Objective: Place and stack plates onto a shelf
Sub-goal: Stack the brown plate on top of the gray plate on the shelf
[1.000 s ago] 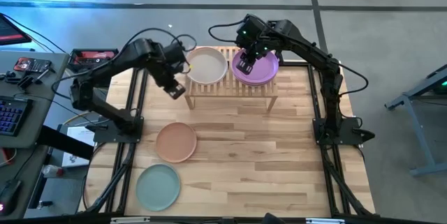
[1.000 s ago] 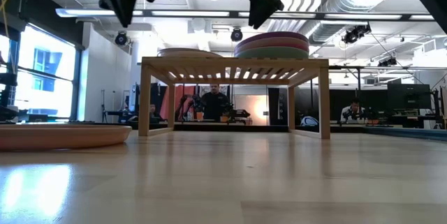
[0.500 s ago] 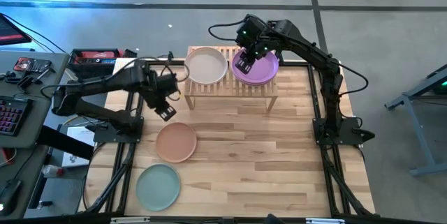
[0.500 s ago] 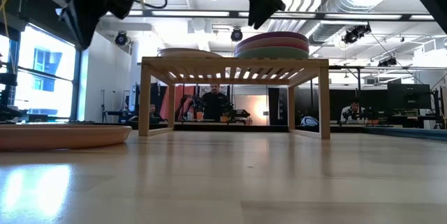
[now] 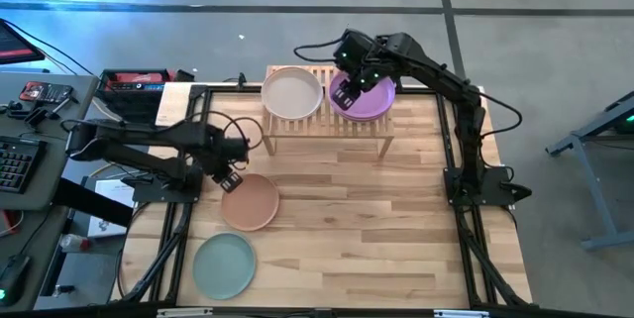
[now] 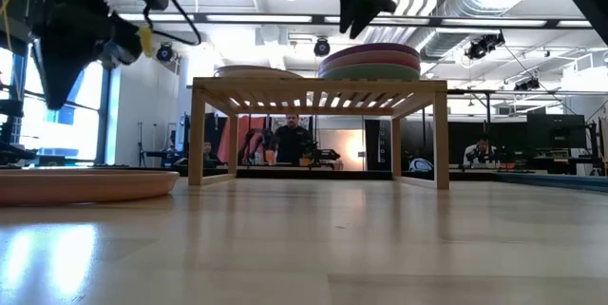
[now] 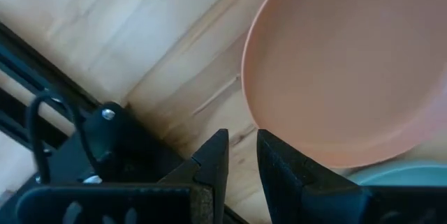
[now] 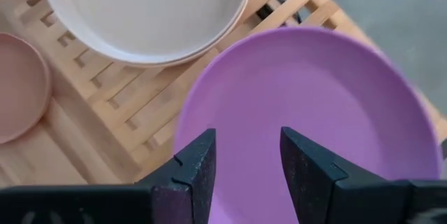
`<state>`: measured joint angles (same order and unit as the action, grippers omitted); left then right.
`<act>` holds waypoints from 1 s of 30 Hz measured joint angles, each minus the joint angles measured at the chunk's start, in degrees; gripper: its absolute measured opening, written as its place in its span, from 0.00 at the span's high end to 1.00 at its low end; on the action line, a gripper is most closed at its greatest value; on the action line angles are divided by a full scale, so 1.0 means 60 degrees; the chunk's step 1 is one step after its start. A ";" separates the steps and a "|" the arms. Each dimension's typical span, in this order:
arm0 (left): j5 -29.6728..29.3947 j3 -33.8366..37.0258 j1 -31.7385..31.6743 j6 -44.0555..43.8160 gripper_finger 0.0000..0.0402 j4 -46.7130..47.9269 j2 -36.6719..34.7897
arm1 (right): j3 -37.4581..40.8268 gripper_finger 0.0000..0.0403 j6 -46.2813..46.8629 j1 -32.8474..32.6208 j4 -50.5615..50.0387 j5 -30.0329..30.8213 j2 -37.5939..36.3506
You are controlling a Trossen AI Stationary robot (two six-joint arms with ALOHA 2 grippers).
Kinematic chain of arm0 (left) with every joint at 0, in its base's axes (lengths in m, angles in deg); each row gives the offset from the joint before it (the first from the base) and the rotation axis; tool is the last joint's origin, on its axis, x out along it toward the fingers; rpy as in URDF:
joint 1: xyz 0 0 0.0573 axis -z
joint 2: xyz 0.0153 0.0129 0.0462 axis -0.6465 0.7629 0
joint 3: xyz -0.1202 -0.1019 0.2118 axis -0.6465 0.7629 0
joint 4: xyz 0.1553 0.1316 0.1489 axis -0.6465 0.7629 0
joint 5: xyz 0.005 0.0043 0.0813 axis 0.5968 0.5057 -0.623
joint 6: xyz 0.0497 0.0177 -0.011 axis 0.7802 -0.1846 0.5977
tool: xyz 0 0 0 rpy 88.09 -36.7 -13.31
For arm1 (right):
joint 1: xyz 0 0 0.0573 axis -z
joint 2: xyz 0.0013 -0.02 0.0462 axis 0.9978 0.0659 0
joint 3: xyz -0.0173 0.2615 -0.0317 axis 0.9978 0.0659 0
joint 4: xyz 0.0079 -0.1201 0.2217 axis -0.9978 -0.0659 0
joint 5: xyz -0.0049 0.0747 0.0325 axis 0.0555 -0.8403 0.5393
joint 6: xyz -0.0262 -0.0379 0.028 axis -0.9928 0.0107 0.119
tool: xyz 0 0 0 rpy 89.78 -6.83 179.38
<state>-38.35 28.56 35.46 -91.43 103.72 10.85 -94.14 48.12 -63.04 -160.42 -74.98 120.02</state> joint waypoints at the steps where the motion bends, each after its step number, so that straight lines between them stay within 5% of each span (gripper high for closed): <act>1: 0.0002 0.0168 0.0123 -0.0112 0.83 -0.0134 0.0004 | 0.0000 0.66 0.0135 -0.0087 -0.0063 0.0000 0.0000; 30: 0.0123 0.2535 0.1129 -0.2162 0.83 -0.2797 0.0011 | 0.0000 0.66 0.1531 -0.2597 -0.0366 0.0335 0.0000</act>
<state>-37.62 43.77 42.23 -104.40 86.93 10.91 -94.14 57.30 -78.62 -162.62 -72.97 120.02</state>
